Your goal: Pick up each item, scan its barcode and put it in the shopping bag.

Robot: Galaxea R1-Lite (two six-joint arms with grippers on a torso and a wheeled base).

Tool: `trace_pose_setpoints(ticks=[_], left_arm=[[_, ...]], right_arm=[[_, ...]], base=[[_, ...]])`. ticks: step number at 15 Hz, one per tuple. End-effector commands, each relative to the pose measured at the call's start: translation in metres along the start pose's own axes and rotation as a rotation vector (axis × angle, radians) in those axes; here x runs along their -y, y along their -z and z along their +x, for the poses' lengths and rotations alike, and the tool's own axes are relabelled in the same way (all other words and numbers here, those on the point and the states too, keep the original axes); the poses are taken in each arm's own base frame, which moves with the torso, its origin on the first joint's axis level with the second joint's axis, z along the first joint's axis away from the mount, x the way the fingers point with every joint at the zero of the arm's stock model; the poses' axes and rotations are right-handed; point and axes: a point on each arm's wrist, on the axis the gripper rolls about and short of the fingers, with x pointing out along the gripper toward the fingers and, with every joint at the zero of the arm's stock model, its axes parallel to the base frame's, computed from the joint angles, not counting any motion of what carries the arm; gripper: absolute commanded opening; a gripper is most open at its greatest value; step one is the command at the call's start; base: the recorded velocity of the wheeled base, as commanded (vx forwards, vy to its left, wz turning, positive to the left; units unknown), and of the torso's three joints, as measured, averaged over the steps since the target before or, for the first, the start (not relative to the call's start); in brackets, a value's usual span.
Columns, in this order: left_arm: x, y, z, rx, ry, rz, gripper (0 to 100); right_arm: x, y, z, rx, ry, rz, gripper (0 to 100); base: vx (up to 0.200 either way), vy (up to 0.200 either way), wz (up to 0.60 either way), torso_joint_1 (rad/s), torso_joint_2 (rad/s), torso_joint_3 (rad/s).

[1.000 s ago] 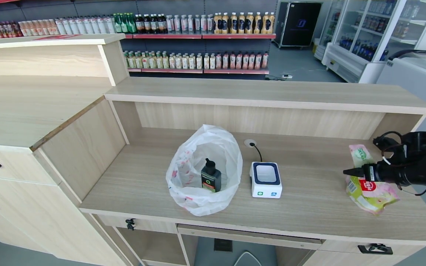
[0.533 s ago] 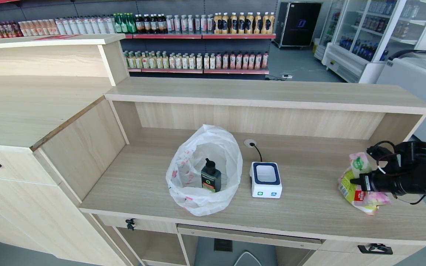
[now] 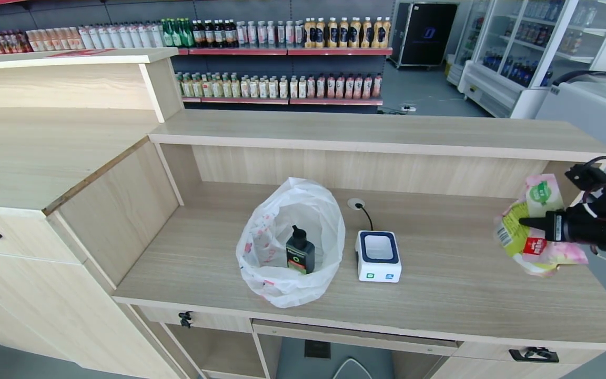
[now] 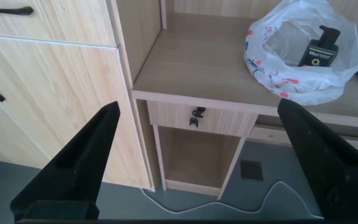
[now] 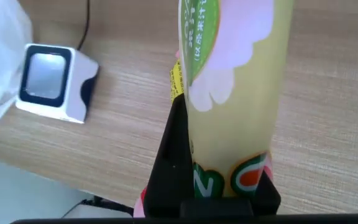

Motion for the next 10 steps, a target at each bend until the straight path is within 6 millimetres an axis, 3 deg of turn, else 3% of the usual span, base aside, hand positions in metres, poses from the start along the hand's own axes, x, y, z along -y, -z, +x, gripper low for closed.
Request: trace_pose_setpoints(ticks=[1,2,6,10], left_arm=[[0.000,0.000,0.000,0.000,-0.001,-0.001,100],[0.000,0.000,0.000,0.000,-0.001,-0.001,100],[0.000,0.000,0.000,0.000,-0.001,-0.001,100],[0.000,0.000,0.000,0.000,0.001,-0.001,100]], right_arm=[[-0.062,-0.035,-0.099,0.177,-0.224,-0.032,0],[-0.078,-0.040,-0.117,0.210,-0.291,-0.068,0],[-0.111,-0.075,-0.137,0.299,-0.389,-0.160,0],[-0.125,-0.055,-0.163,0.202,-0.506,-0.078,0]], base=[[0.000,0.000,0.00,0.000,0.00,0.000],[0.000,0.000,0.00,0.000,0.00,0.000],[0.000,0.000,0.00,0.000,0.00,0.000],[0.000,0.000,0.00,0.000,0.00,0.000]])
